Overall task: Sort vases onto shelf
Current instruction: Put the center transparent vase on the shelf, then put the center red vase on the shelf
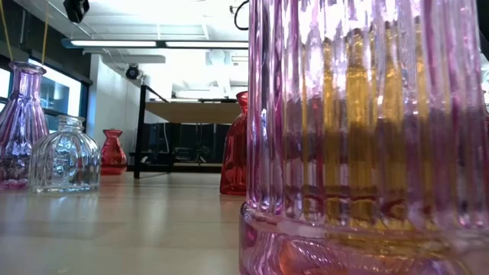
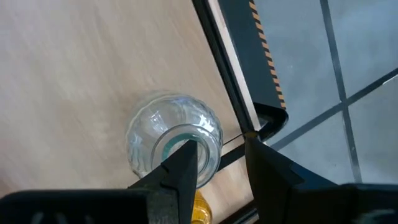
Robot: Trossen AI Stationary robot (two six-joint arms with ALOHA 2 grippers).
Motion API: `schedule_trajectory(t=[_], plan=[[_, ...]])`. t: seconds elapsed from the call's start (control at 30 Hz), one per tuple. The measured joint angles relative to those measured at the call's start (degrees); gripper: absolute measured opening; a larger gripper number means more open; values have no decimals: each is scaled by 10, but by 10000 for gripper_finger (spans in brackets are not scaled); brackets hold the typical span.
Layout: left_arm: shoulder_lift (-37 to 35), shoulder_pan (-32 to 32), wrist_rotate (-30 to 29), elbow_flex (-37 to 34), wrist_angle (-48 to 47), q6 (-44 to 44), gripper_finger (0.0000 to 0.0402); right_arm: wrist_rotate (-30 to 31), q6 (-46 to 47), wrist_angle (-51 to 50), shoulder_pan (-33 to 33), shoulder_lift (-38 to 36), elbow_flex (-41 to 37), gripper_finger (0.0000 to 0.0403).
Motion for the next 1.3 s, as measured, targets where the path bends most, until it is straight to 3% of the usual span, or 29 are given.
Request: schedule_trajectory(t=[0.27, 0.8, 1.3], plan=[[0, 0, 0, 0, 0, 0, 120, -5, 0, 3, 0, 0, 2, 115], [0, 0, 0, 0, 0, 34, 120, -7, 24, -28, 4, -1, 115, 115], [0, 0, -1, 0, 8, 34, 120, -107, 130, -28, 36, -14, 129, 115]])
